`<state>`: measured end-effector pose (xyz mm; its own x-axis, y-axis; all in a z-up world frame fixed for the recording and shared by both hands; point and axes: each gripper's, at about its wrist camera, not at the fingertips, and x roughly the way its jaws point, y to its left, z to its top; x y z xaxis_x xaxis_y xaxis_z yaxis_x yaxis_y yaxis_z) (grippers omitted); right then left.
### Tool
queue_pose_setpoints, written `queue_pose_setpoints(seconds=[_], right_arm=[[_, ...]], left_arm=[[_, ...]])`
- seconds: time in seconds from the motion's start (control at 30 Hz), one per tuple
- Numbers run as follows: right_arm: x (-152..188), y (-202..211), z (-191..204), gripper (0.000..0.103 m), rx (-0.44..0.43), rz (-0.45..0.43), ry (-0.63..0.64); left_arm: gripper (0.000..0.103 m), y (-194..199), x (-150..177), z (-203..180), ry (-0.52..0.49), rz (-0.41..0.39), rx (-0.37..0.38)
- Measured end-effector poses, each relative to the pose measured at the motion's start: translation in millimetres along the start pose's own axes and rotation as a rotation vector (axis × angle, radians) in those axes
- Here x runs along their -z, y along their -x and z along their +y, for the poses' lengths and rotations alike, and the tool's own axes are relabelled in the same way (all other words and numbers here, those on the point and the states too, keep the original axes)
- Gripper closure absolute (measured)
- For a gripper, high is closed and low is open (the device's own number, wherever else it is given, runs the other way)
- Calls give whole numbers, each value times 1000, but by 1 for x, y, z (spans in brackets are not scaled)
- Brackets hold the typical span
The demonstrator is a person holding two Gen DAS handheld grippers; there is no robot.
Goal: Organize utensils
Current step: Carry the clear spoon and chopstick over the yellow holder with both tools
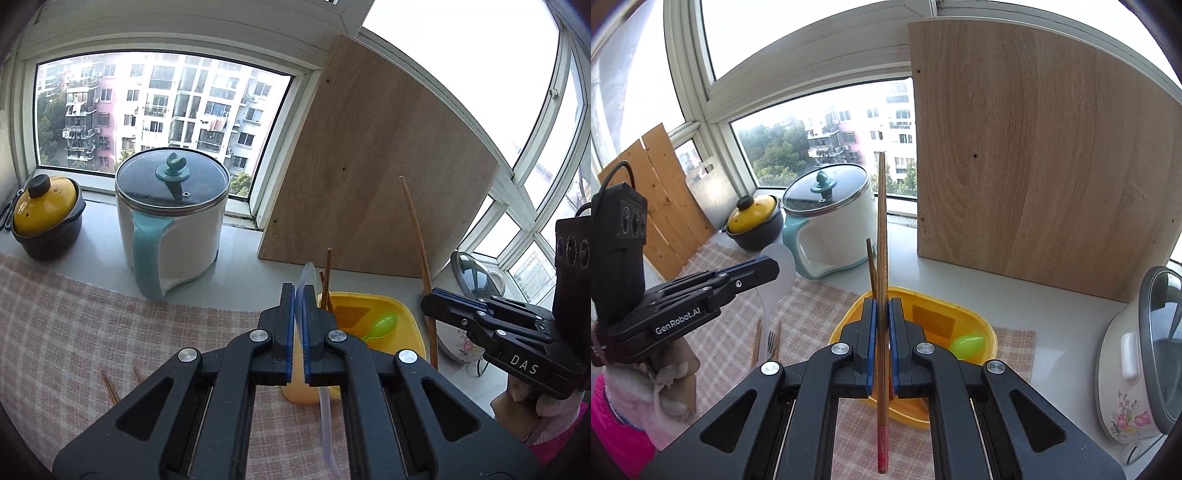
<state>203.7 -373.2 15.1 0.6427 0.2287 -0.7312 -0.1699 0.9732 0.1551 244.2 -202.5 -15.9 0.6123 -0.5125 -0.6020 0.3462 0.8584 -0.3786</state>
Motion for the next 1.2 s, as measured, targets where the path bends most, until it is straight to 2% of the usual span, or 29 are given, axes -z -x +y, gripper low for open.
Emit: queue_pose_setpoints(seconds=[0.43, 1.2], right_arm=[[-21, -26, -16, 98, 21, -12, -2], [-11, -53, -48, 98, 35, -12, -55]], left_arm=[[102, -48, -36, -34, -53, -36, -40], [102, -73, -27, -41, -89, -43, -58]])
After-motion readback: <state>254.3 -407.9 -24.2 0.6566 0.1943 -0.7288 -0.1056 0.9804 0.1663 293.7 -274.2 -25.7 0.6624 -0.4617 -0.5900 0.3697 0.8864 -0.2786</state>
